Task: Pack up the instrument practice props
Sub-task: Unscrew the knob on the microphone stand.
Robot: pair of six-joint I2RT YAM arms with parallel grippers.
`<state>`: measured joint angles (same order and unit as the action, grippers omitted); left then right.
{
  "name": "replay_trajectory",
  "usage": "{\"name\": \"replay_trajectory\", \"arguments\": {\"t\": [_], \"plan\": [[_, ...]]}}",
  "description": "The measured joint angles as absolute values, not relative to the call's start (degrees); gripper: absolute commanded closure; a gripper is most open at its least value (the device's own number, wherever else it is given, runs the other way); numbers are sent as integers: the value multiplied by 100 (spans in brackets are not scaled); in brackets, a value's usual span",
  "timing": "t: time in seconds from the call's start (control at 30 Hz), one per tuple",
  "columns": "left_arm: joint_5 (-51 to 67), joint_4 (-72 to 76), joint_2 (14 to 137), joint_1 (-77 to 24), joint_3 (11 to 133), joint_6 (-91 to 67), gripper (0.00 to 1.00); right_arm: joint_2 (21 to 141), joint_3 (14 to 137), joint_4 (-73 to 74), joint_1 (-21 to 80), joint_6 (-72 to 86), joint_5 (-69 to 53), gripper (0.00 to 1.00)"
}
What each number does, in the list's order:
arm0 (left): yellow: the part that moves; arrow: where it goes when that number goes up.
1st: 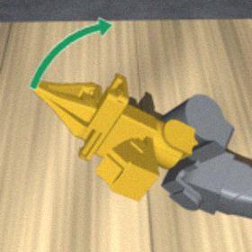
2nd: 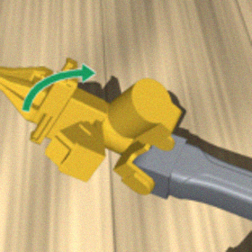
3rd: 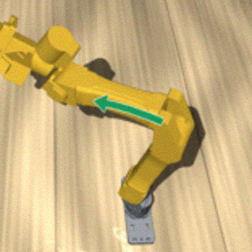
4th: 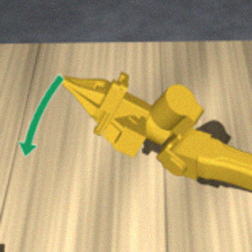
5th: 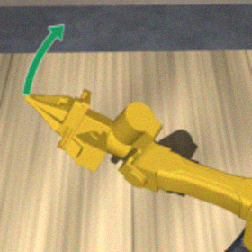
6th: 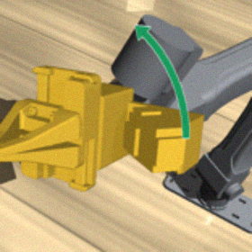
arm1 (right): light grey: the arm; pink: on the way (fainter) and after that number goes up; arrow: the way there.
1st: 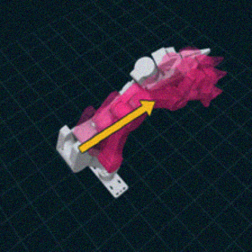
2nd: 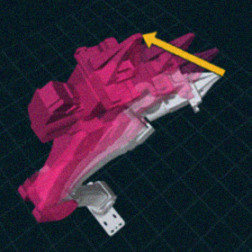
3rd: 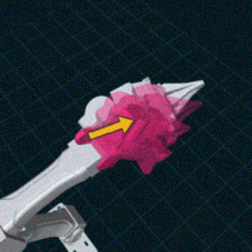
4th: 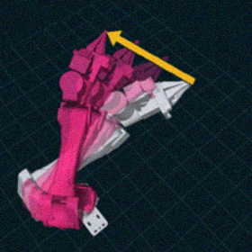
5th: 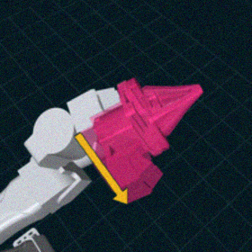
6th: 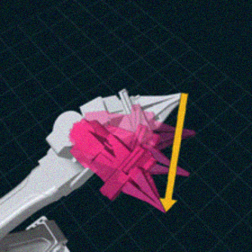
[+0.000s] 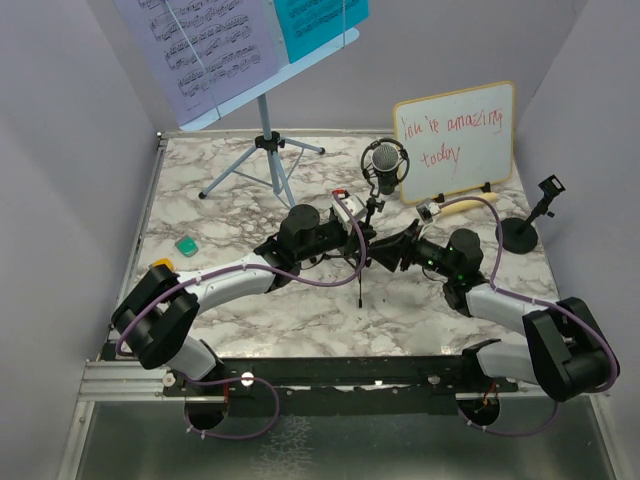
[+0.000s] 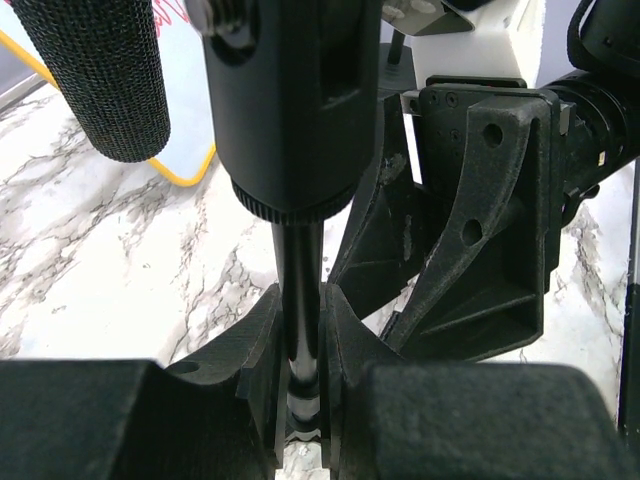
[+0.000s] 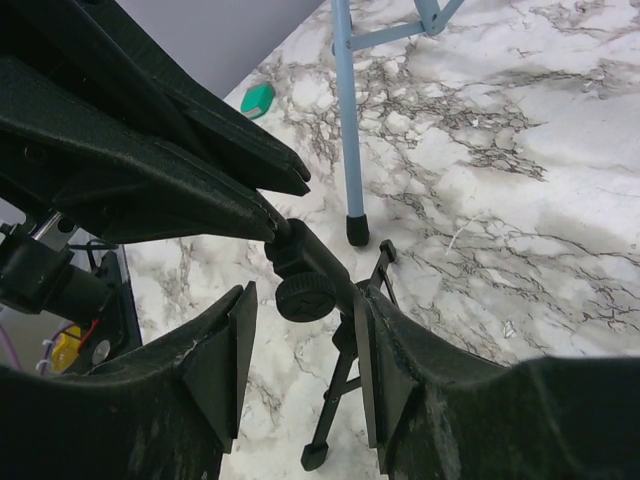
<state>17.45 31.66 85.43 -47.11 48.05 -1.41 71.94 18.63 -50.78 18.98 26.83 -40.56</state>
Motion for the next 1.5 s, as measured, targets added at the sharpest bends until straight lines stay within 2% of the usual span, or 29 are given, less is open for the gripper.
{"name": "replay_trajectory", "arguments": {"t": [0.13, 0.43, 0.67, 0.83, 1.3, 1.5], "plan": [[1785, 3166, 8538, -4711, 4794, -95, 100, 7216, 1863, -5151, 1898, 2670, -4086, 62], [1802, 3159, 8538, -4711, 4792, -54, 100, 7310, 1811, -5328, 1887, 2622, -4125, 99], [1778, 3039, 8482, -4711, 4794, -5, 100, 7314, 1798, -5367, 1931, 2045, -4147, 100], [1765, 2902, 8420, -4696, 4794, 32, 100, 7124, 1761, -5251, 2257, 1020, -3837, 99], [1730, 2641, 8335, -4517, 4838, 152, 100, 6696, 1828, -4453, 3907, -3743, -1450, 100], [1710, 2502, 8350, -4445, 4923, 163, 100, 7109, 1826, -4799, 4724, -5883, 23, 97]]}}
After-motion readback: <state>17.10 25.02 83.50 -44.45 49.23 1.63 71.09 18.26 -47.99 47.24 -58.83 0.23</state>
